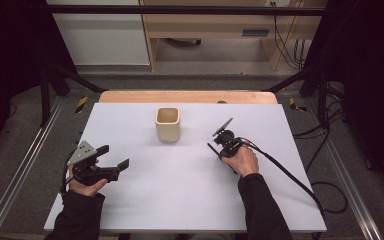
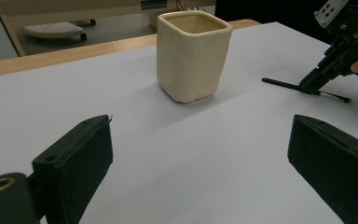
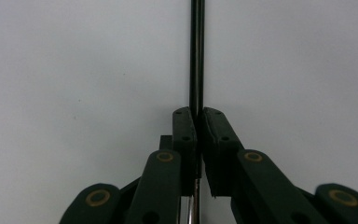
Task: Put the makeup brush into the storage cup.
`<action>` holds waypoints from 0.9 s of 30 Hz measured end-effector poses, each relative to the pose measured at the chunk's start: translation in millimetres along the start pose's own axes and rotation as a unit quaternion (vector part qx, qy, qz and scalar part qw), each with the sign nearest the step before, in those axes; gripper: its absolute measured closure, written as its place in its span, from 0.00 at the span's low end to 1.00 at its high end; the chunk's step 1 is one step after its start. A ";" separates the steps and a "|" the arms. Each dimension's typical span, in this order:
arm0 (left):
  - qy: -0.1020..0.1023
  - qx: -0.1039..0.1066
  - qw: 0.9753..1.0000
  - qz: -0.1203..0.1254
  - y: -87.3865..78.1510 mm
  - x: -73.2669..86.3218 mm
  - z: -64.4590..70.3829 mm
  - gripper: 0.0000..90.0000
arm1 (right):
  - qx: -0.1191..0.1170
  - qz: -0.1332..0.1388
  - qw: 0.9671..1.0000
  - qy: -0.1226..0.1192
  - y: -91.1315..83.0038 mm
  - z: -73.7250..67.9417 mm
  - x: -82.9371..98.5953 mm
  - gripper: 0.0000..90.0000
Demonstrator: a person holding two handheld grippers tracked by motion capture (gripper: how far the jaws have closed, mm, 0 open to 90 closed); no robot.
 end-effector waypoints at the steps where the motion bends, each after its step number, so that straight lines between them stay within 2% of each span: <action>1: -0.001 0.001 1.000 0.001 0.7 0.0 0.7 0.07 | 0.000 0.000 1.000 0.003 0.1 -0.4 0.0 0.94; 8: -0.001 0.001 1.000 -0.001 1.3 0.7 0.3 0.07 | 0.000 0.008 1.000 -0.007 -0.8 0.3 0.2 0.94; 11: 0.000 0.001 1.000 -0.001 1.3 0.7 0.5 0.07 | -0.004 0.013 1.000 -0.001 -2.9 -0.3 -0.5 0.94; 12: 0.000 0.001 1.000 -0.001 1.3 0.7 0.6 0.07 | -0.005 0.016 1.000 -0.007 -4.0 0.1 -1.0 0.94; 18: 0.002 0.003 1.000 -0.002 1.6 0.6 1.8 0.07 | -0.017 0.034 0.999 -0.011 -18.1 -2.0 -1.9 0.94; 21: 0.005 0.005 1.000 -0.005 2.6 1.1 2.8 0.07 | -0.035 0.054 0.998 -0.020 -32.6 -7.6 -1.7 0.94; 23: 0.006 0.007 1.000 -0.007 3.4 1.4 4.0 0.07 | -0.038 0.059 0.997 -0.018 -36.2 -9.5 -1.5 0.94; 24: 0.010 0.010 1.000 -0.011 4.2 1.8 5.4 0.07 | -0.049 0.069 0.996 -0.025 -42.6 -11.9 -1.0 0.94; 27: 0.010 0.013 1.000 -0.011 5.3 1.7 7.8 0.07 | -0.058 0.077 0.995 -0.031 -48.4 -15.1 -0.2 0.94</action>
Point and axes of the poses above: each handheld gripper's, and its own axes: y roughly forward along the jaws, x roughly out of its underside, z roughly to its right, the point moved 5 cm from there along y, roughly forward along the jaws, and after that the axes turned 7 degrees about z, right-handed, at the moved point
